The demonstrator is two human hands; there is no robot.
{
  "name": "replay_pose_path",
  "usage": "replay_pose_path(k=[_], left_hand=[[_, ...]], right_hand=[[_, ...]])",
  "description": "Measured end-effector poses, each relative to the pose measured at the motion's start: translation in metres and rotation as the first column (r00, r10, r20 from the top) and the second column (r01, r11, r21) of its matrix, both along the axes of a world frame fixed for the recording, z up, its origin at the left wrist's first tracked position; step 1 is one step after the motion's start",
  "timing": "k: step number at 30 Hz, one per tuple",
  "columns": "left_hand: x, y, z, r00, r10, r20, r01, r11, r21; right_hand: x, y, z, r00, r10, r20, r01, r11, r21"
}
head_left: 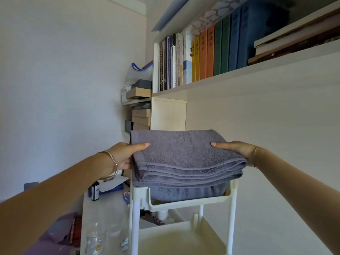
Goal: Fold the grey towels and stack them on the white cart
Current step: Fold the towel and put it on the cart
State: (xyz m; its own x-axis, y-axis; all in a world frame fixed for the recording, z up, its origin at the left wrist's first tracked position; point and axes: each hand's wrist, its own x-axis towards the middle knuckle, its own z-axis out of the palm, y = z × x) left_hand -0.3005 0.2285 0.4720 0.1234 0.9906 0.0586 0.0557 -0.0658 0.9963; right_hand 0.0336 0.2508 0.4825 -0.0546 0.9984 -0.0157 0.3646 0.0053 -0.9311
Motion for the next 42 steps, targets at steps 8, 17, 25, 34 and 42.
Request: replay_pose_path(k=[8,17,25,34,42], left_hand=[[-0.009,0.011,-0.002,0.931,0.160,-0.328,-0.149,0.987,0.060],[0.018,0.007,0.012,0.669,0.031,-0.743,0.343,0.873,0.345],[0.016,0.028,-0.006,0.613,-0.085,-0.786,0.244,0.966,0.086],[0.031,0.015,-0.007,0.434,0.011,-0.901,0.265,0.954,0.139],[0.036,-0.013,-0.005,0.535,0.230,-0.813,0.362,0.807,0.467]], right_hand=[[-0.001,-0.004,0.002,0.976,-0.108,0.192,0.081,0.987,0.139],[-0.036,-0.015,0.011,0.883,-0.081,0.463,-0.079,0.946,0.315],[-0.034,-0.009,-0.022,0.889,-0.047,0.455,-0.070,0.969,0.237],[-0.040,-0.005,-0.027,0.759,-0.136,0.637,-0.070,0.955,0.287],[-0.036,-0.061,-0.032,0.806,-0.320,0.497,-0.039,0.810,0.585]])
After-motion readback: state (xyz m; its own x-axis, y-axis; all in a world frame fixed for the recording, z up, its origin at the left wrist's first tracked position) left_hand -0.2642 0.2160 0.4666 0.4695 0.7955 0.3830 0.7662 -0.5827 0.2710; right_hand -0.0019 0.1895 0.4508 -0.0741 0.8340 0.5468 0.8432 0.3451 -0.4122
